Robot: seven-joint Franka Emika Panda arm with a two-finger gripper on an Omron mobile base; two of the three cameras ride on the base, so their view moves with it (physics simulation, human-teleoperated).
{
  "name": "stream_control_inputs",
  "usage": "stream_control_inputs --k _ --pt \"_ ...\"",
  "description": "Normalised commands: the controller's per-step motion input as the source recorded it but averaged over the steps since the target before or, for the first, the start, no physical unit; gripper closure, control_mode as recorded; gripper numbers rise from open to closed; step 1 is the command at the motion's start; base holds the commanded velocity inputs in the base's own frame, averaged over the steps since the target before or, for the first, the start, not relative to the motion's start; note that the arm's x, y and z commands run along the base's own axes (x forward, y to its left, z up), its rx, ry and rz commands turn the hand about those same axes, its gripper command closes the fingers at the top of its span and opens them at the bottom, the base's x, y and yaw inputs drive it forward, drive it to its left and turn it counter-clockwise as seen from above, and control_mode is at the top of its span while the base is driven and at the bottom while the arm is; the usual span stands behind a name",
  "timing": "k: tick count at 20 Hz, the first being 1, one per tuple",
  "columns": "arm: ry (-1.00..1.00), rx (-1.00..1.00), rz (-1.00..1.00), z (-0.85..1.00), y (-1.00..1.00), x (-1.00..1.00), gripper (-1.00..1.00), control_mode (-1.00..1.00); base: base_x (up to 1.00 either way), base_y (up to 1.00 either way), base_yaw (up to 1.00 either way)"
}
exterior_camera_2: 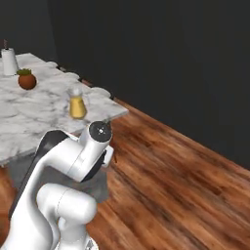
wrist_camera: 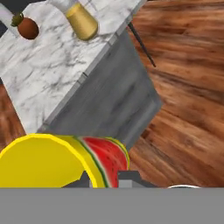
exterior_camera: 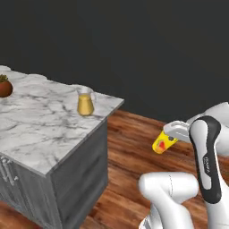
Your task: Place the pitcher and cup on the dining counter for serving.
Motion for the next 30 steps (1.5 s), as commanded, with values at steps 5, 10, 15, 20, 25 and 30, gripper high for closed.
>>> stream_control_inputs --k 5,10,15,20,25,30 --pt "0.0 0.0 0.0 0.0 0.0 0.0 1.0 1.0 1.0 0.25 0.48" --pt "0.0 0.0 0.0 0.0 0.0 0.0 1.0 1.0 0.76 -0.22 0.73" --pt "0.0 0.0 0.0 0.0 0.0 0.0 1.0 1.0 0.36 -0.71 0.69" --pt "0.0 0.0 0.0 0.0 0.0 0.0 1.0 1.0 0.3 -1.0 0.44" --pt "0.0 0.0 0.0 0.0 0.0 0.0 1.0 1.0 0.22 -1.0 0.31" --pt "0.0 0.0 0.0 0.0 0.0 0.0 1.0 1.0 0.07 -1.0 0.33"
